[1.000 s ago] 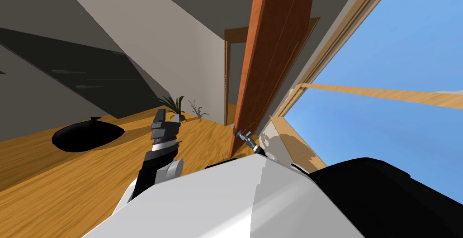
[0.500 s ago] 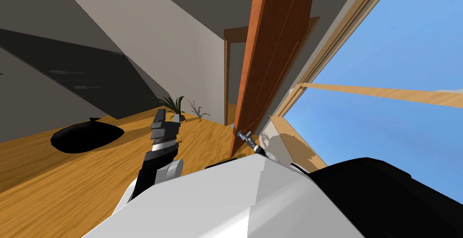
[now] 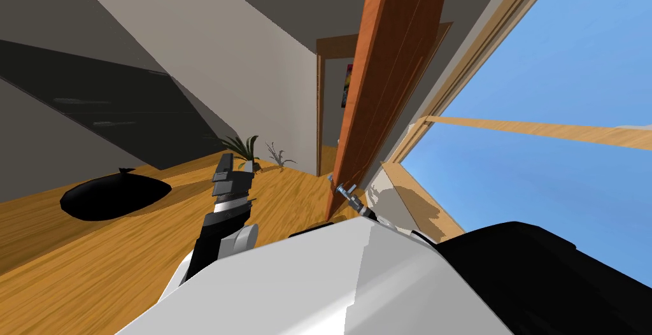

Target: Pull the door open

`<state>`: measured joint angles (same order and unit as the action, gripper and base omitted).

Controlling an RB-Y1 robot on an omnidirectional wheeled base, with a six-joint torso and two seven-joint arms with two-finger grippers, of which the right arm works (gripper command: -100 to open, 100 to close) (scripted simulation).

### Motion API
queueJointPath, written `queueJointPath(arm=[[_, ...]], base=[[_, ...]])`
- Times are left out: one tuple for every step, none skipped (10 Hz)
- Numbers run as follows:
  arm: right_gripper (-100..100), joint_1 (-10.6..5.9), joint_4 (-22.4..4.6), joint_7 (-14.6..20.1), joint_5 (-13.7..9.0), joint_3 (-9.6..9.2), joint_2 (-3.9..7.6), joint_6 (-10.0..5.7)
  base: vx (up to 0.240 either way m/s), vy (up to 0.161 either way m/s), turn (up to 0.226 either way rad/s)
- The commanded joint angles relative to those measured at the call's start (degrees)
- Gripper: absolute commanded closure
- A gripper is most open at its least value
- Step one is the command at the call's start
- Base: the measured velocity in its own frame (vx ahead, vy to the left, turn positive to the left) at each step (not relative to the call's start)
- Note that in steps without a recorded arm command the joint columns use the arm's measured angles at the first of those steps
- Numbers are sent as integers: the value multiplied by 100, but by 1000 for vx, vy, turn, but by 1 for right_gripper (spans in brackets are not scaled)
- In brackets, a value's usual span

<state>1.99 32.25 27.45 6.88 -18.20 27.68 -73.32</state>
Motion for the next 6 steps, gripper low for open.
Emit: queueJointPath(arm=[[100, 26, -79, -1, 62, -79, -57, -192], [100, 26, -79, -1, 62, -79, -57, -192], [100, 34, -118, 0, 77, -91, -48, -274], [100, 41, -158, 0, 93, -103, -39, -357], [100, 41, -158, 0, 93, -103, -39, -357], [100, 54, -220, 0, 116, -122, -25, -483]], base=[[-3, 45, -5], [-1, 21, 2], [-2, 22, 3], [4, 32, 4], [14, 12, -13], [12, 15, 14]])
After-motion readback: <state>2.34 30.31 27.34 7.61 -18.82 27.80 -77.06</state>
